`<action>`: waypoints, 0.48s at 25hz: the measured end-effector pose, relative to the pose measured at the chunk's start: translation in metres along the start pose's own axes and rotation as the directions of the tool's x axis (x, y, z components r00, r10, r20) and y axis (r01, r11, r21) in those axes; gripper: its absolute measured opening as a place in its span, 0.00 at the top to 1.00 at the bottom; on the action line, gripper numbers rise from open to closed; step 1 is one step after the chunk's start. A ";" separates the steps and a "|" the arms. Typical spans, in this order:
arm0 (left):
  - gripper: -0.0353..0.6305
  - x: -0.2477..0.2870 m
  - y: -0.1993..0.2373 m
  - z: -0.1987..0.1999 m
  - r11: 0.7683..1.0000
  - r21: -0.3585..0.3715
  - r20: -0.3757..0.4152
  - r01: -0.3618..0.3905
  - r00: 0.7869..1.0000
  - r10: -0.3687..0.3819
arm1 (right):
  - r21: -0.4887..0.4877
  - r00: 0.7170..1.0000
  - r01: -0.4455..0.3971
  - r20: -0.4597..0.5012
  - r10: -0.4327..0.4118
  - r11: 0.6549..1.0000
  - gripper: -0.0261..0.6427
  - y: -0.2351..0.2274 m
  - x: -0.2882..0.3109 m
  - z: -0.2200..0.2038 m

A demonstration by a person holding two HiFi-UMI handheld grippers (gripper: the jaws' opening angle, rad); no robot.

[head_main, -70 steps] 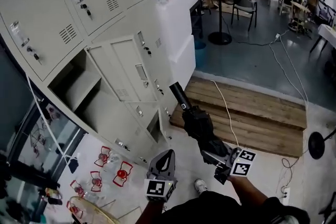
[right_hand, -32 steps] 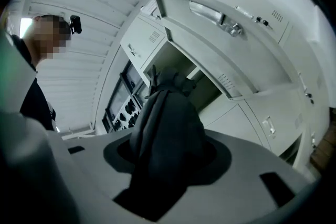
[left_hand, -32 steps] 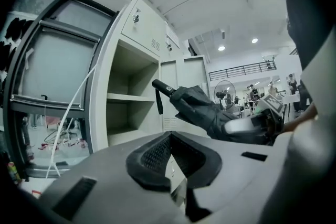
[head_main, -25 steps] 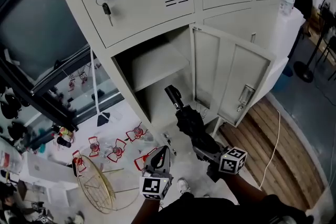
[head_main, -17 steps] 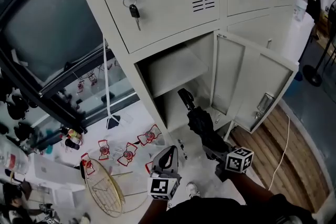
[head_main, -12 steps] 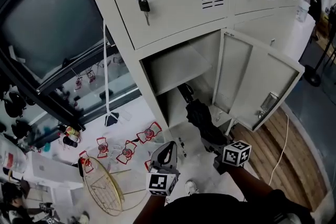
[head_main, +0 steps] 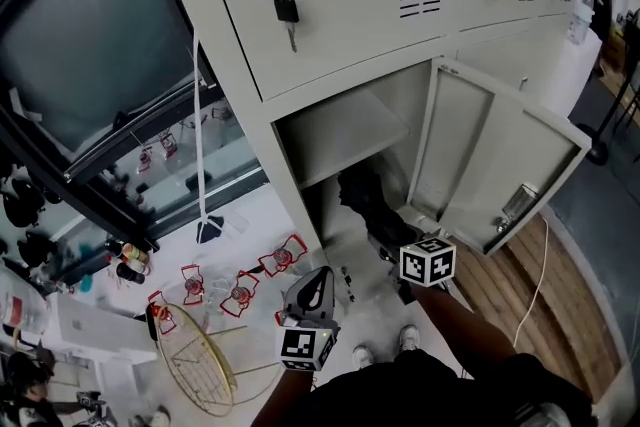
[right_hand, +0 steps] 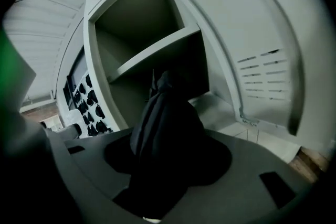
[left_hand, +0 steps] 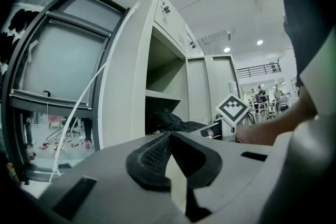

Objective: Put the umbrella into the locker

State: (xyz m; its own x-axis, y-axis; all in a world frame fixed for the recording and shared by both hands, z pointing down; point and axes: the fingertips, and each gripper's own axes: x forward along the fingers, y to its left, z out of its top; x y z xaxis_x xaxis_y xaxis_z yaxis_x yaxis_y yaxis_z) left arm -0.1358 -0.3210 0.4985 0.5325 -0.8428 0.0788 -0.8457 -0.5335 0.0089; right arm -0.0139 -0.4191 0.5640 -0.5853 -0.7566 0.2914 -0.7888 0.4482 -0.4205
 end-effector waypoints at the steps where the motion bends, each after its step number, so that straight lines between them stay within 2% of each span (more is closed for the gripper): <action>1: 0.95 0.002 0.002 0.000 1.000 -0.001 0.005 -0.006 1.000 0.007 | -0.012 1.000 0.004 -0.011 -0.004 1.000 0.65 -0.001 0.006 0.004; 12: 0.95 0.012 0.019 0.009 0.996 -0.020 0.025 -0.086 0.996 0.086 | -0.159 0.988 0.057 -0.135 -0.078 0.986 0.65 -0.015 0.075 0.035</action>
State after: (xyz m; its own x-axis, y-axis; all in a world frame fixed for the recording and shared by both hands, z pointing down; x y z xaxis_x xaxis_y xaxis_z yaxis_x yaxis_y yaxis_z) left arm -0.1452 -0.3422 0.4906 0.4581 -0.8873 0.0539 -0.8889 -0.4576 0.0220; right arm -0.0391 -0.4988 0.5625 -0.5415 -0.7183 0.4368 -0.8405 0.4745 -0.2617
